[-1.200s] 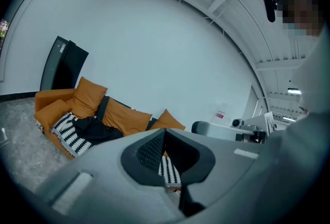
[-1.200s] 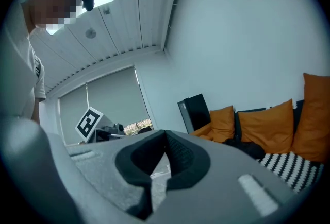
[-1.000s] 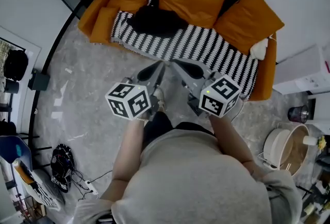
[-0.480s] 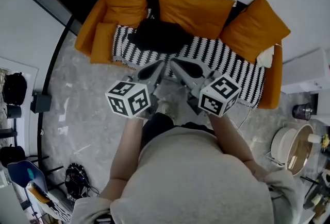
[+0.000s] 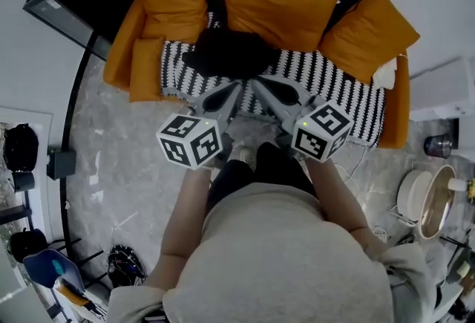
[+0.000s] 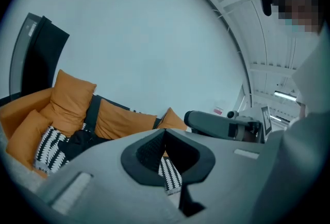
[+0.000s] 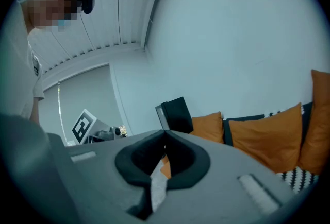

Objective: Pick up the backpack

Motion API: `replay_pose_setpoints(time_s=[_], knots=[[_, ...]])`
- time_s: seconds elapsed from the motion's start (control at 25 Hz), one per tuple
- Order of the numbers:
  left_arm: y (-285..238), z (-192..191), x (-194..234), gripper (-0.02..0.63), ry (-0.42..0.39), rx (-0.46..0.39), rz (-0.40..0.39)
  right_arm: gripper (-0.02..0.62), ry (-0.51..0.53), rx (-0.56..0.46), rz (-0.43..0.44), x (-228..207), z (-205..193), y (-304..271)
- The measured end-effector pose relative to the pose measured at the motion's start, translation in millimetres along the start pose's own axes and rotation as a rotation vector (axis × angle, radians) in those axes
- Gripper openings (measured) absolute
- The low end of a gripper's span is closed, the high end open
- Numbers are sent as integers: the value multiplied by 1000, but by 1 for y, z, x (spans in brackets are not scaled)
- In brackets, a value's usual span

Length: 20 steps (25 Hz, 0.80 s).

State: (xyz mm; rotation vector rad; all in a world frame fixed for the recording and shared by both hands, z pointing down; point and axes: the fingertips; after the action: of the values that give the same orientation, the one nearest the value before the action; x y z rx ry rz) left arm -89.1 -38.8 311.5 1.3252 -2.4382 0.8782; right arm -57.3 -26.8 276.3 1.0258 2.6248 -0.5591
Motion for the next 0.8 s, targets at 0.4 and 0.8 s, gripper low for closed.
replay_pose_setpoints(time_s=[0.4,0.8], knots=[[-1,0,13,8,75,-25,-28,3,19,62,7,3,-4,-21],[-26,16,44,8,108,-18,-2,3,6,105,29,-26,-4,-50]])
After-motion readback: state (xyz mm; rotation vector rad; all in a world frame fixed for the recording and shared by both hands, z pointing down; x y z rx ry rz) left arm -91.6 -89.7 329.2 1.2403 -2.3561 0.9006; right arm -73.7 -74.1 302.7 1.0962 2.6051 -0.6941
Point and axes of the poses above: the fingertips, and each gripper's own axes: y backward along the fingers, x to its left, z out of its top, and after that the axes turned 10 degrees about x, right-handed
